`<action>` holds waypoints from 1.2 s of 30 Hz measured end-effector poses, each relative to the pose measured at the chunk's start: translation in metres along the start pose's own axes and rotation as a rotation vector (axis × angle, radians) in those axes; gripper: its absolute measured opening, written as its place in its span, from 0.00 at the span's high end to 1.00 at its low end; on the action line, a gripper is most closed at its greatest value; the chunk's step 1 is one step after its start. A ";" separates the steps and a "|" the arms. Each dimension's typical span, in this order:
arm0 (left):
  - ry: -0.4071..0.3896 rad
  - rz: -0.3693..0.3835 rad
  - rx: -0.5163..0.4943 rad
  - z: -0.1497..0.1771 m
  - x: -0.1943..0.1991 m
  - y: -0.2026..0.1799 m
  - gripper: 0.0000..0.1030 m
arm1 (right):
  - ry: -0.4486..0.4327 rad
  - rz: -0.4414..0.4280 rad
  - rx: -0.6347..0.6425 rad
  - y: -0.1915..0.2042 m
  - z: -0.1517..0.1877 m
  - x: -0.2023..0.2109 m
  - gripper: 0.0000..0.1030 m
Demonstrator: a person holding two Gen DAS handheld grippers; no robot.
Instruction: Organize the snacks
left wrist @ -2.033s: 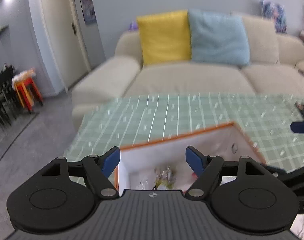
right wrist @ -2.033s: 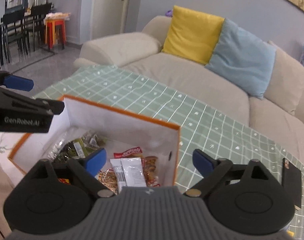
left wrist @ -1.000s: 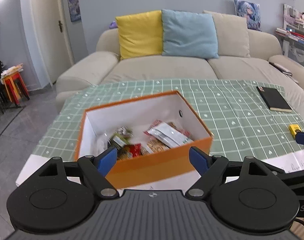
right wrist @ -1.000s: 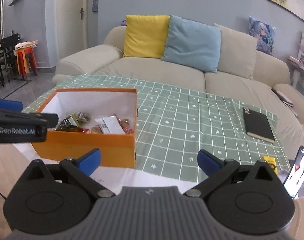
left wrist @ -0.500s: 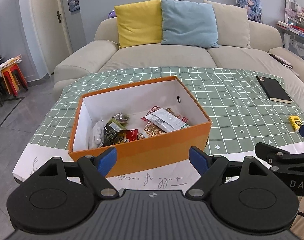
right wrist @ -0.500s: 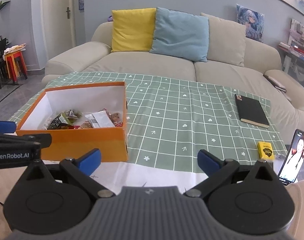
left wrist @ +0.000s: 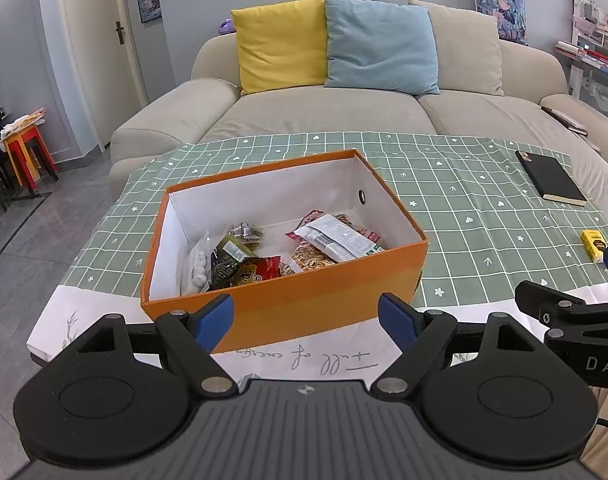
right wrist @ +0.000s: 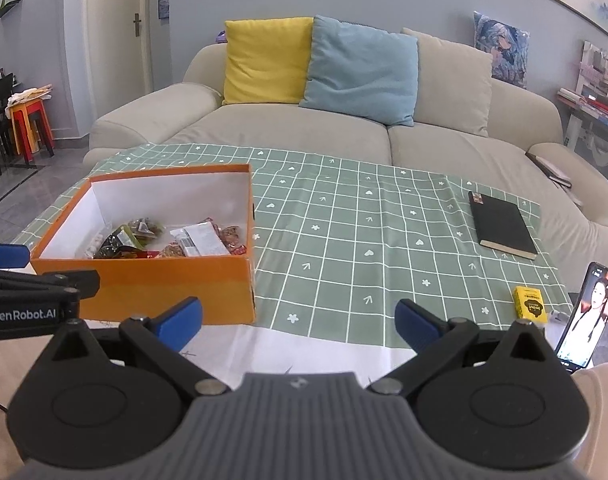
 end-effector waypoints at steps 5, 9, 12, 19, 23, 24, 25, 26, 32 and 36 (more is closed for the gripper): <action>0.001 0.000 -0.002 0.000 0.000 0.000 0.07 | 0.001 -0.001 -0.001 0.001 0.000 0.000 0.04; 0.001 0.000 -0.001 0.000 0.000 0.000 0.07 | 0.005 -0.001 -0.002 0.001 0.001 -0.001 0.04; 0.001 0.004 0.000 0.000 0.000 0.000 0.07 | 0.005 -0.001 -0.001 0.001 0.001 -0.001 0.04; 0.000 0.001 -0.005 0.001 0.001 -0.001 0.07 | 0.009 -0.001 -0.002 0.001 0.001 -0.003 0.04; -0.002 0.003 -0.007 0.001 0.001 -0.002 0.07 | 0.013 -0.001 -0.005 0.002 0.002 -0.004 0.04; -0.002 0.004 -0.006 0.001 0.001 -0.002 0.07 | 0.015 0.000 -0.006 0.001 0.002 -0.005 0.04; -0.002 0.004 -0.006 0.001 0.001 -0.003 0.07 | 0.016 0.001 -0.008 0.001 0.003 -0.005 0.04; -0.001 0.004 -0.006 0.001 0.001 -0.003 0.07 | 0.017 0.001 -0.008 0.001 0.003 -0.005 0.04; 0.006 0.005 -0.004 0.000 0.000 -0.001 0.07 | 0.023 -0.001 -0.004 0.002 0.003 -0.006 0.04; 0.007 0.005 -0.004 0.000 0.000 -0.001 0.07 | 0.033 -0.001 -0.007 0.002 0.004 -0.008 0.04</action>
Point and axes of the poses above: each gripper's, at about its wrist camera, not at the fingertips, and x roughly against the way its jaws point, y to its left, z to its underside, the point moved 2 cm from there along -x, roughly the way its jaws point, and after that the axes turned 13 degrees about x, right-handed, at the moved point
